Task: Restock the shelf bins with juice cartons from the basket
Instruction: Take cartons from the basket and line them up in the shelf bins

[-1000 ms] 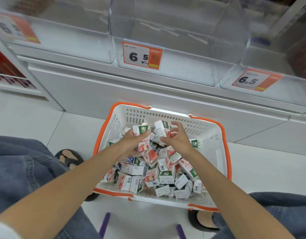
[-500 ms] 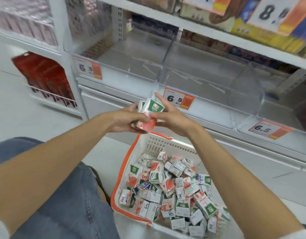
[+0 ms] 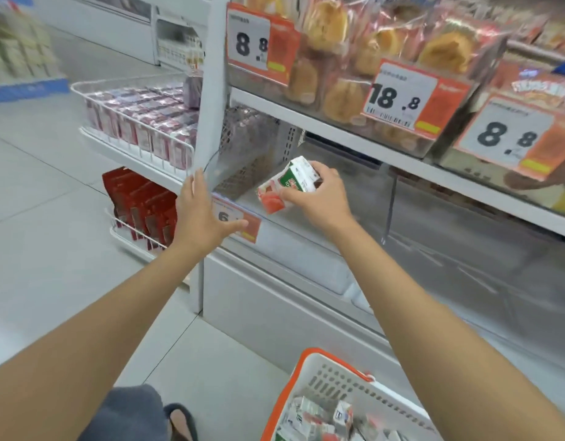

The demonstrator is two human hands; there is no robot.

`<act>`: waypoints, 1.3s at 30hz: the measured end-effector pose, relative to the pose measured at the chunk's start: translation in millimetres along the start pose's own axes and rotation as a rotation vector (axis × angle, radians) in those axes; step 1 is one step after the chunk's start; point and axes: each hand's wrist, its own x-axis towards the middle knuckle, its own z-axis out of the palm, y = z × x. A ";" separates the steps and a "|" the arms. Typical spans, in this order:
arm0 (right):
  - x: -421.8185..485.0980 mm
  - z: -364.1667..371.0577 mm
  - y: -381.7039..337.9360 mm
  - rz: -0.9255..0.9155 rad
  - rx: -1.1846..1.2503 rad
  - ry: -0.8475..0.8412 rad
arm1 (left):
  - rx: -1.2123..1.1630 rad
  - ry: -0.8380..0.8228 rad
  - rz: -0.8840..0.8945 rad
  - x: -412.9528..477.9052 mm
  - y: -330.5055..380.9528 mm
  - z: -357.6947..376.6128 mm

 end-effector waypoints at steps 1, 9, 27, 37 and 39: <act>12.9 9.7 3.0 0.012 -0.025 -0.012 | 0.002 0.009 -0.002 6.3 -8.3 5.5; 61.2 84.1 19.8 0.180 0.061 -0.520 | 0.067 0.069 0.128 22.3 -38.6 27.5; 78.9 118.0 38.5 0.405 0.238 -0.661 | 0.136 0.107 0.123 15.2 -33.8 31.4; 82.8 124.3 33.1 0.505 0.253 -0.582 | 0.166 0.098 0.096 15.6 -33.1 31.9; 81.5 119.4 30.2 0.499 0.200 -0.640 | 0.172 0.086 0.092 15.2 -30.7 29.5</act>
